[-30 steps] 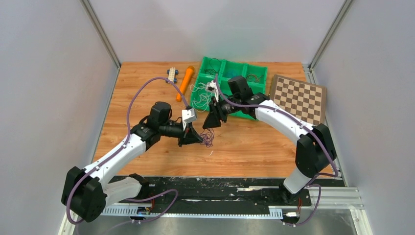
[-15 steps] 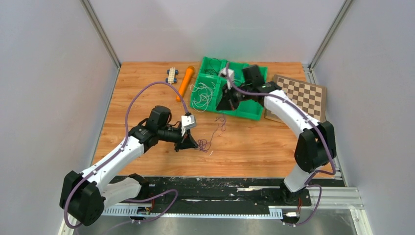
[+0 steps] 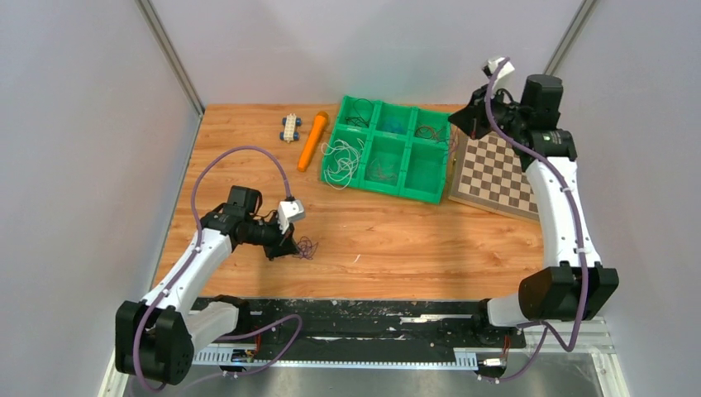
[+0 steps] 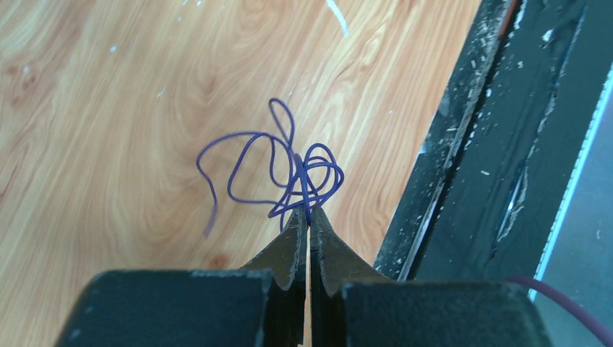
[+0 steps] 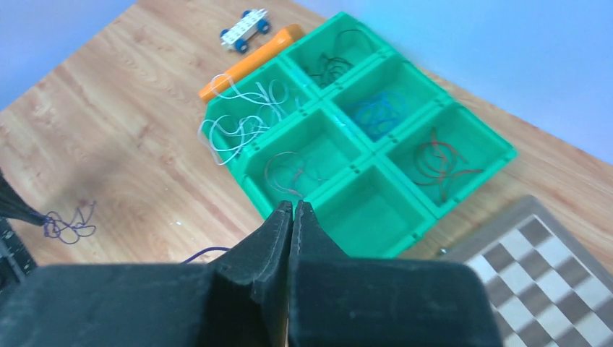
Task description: Untangle the cables
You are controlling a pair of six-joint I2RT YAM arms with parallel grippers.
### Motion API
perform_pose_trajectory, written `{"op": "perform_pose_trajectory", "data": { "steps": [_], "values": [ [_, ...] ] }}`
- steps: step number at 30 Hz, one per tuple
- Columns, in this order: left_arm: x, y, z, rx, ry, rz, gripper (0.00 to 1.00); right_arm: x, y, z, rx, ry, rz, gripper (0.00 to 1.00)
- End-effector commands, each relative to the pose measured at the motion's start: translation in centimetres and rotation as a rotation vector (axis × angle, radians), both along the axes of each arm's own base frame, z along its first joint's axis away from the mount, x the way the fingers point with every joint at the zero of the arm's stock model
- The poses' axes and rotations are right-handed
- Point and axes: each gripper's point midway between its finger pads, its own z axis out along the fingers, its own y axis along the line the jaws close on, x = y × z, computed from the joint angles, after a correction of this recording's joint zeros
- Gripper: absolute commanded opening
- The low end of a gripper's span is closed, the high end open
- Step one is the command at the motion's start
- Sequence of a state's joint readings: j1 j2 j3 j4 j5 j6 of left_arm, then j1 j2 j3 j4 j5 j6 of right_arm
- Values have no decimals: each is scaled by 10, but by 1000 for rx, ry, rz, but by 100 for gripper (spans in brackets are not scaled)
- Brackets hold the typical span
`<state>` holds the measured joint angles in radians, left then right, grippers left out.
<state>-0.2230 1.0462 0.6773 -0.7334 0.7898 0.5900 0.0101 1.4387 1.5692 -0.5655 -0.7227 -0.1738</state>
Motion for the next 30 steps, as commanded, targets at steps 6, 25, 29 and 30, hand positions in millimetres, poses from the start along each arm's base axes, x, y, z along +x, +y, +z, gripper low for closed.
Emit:
{"op": "perform_pose_trajectory", "data": {
  "steps": [6,25,29,30],
  "values": [
    [25,-4,25,-76,-40,14,0,7,-10,-51,7,27,-25,0],
    [93,-102,171,-410,-148,43,0,59,6,-98,-43,-22,17,94],
    [118,-140,202,-504,-183,51,0,43,-17,-82,-29,-13,-57,100],
    [131,-152,210,-538,-191,55,0,38,-25,-80,-25,-7,-78,100]
  ]
}}
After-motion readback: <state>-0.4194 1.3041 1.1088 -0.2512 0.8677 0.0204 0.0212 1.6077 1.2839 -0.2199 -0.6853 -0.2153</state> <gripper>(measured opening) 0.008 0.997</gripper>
